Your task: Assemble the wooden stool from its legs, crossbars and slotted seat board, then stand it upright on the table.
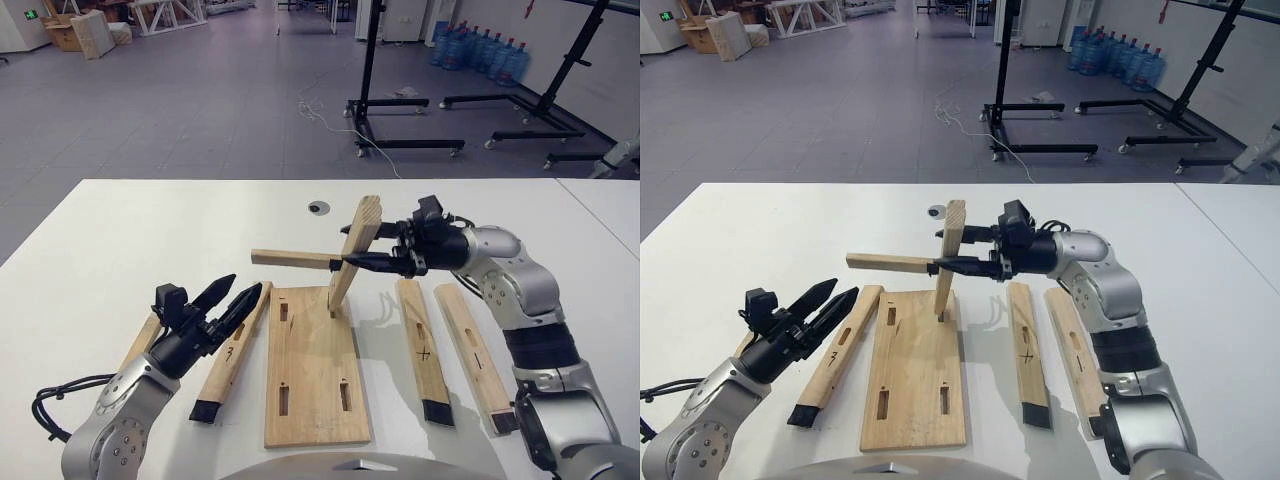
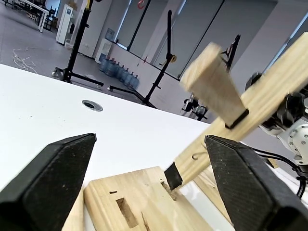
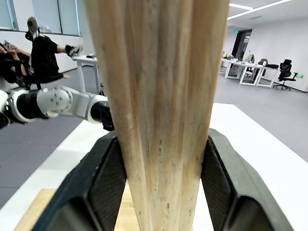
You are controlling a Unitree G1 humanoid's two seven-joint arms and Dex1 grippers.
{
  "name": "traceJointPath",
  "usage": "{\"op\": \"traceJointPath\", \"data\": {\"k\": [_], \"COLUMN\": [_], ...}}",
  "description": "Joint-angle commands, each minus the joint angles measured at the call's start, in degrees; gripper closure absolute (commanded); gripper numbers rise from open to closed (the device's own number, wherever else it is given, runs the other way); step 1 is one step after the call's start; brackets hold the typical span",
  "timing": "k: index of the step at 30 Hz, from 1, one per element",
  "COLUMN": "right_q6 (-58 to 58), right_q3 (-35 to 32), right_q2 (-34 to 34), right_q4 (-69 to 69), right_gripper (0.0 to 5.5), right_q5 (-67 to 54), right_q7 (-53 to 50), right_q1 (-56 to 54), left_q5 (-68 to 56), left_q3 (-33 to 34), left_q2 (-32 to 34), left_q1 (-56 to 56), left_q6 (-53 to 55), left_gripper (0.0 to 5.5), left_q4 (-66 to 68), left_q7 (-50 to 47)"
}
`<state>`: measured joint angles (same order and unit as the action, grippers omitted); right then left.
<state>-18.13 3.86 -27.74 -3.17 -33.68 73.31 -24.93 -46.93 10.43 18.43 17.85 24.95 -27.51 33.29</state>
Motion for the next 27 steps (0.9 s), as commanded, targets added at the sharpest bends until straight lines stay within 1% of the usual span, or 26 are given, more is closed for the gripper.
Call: {"op": "traceJointPath", "data": {"k": [1,7,14,20,27], "right_q6": [1.7,3.8,6.3,4.7,3.0], "right_q3": [-0.1,1.3,-1.0,-1.2,-0.7], "right_q2": [1.5,3.3,0.6,-1.5,-1.8], "right_q4": [-4.8,-7.4,-4.6,-1.8,0.2], "right_gripper": [3.45,3.45,3.45,3.45,3.45], "right_q5": [0.7,2.7,2.6,0.8,-0.1], "right_q7": [-3.5,-7.6,-5.3,-1.5,1.4], "right_q1": [2.4,6.2,3.0,0.8,2.1], "left_q5": [-0.9,-1.9,-1.9,-1.5,-1.9], "left_q3": [2.1,4.1,4.8,4.7,4.3], "left_q2": [2.2,4.6,5.0,5.2,4.9], "left_q1": [-2.3,-1.2,-1.8,-2.2,-2.7], "left_q6": [2.6,5.1,5.8,5.8,6.4], "left_gripper": [1.37,1.37,1.37,1.37,1.37], "left_q4": [2.0,3.5,3.8,4.4,4.4], "left_q7": [-1.3,-0.1,-0.6,-0.4,-0.8]}}
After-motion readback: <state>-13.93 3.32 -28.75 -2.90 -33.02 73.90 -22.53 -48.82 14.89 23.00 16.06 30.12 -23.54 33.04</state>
